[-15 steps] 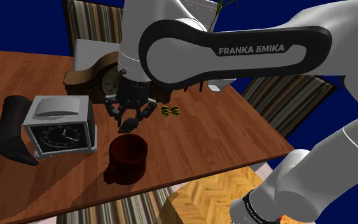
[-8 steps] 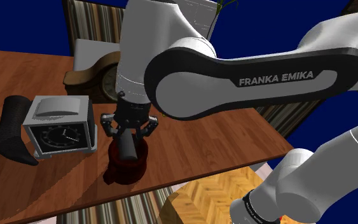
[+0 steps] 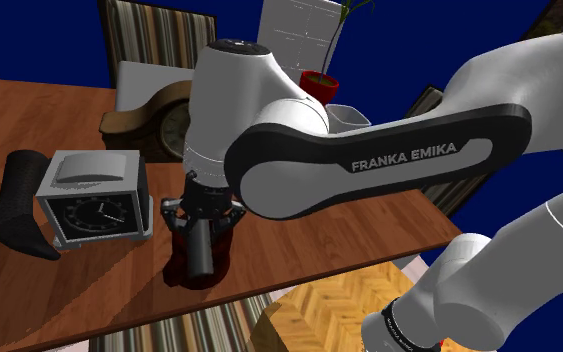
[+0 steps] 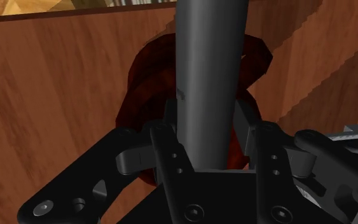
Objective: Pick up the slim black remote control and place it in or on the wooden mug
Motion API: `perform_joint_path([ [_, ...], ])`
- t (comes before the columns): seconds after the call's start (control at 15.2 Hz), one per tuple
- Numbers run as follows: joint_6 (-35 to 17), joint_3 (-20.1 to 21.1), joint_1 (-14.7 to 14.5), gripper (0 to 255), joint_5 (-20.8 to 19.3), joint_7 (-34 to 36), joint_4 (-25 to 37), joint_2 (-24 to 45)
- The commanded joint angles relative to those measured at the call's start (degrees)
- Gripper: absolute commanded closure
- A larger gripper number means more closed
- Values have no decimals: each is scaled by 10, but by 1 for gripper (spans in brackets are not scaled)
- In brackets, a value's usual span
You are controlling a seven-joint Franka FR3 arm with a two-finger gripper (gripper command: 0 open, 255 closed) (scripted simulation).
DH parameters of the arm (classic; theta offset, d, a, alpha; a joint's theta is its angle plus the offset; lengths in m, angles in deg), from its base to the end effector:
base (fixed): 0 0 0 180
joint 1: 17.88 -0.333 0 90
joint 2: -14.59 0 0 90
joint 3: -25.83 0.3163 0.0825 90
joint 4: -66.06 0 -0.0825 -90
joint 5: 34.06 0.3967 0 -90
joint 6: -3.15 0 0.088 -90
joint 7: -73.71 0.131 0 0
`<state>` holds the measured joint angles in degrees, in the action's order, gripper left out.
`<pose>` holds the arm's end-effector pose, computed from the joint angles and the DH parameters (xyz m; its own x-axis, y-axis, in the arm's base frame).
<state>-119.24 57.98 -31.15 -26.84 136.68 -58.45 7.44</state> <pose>0.3665 0.3883 0.4149 0.9319 -0.3625 -0.0082 -0.3619 -0.9286 -0.0820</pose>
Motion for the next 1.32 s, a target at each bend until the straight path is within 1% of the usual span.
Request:
perform_joint_path([
  [0.0, -9, 2, 0, 255, -2, 3, -6, 4],
  [0.4, -9, 2, 0, 255, -2, 3, -6, 4],
  [0.46, -9, 2, 0, 0, -2, 3, -6, 4],
  [0.79, -9, 2, 0, 0, -2, 3, -6, 4],
  [1.06, 64, -8, 1, 0, 11, -8, 39, -27],
  [1.25, 64, -9, 1, 0, 11, -8, 39, -27],
])
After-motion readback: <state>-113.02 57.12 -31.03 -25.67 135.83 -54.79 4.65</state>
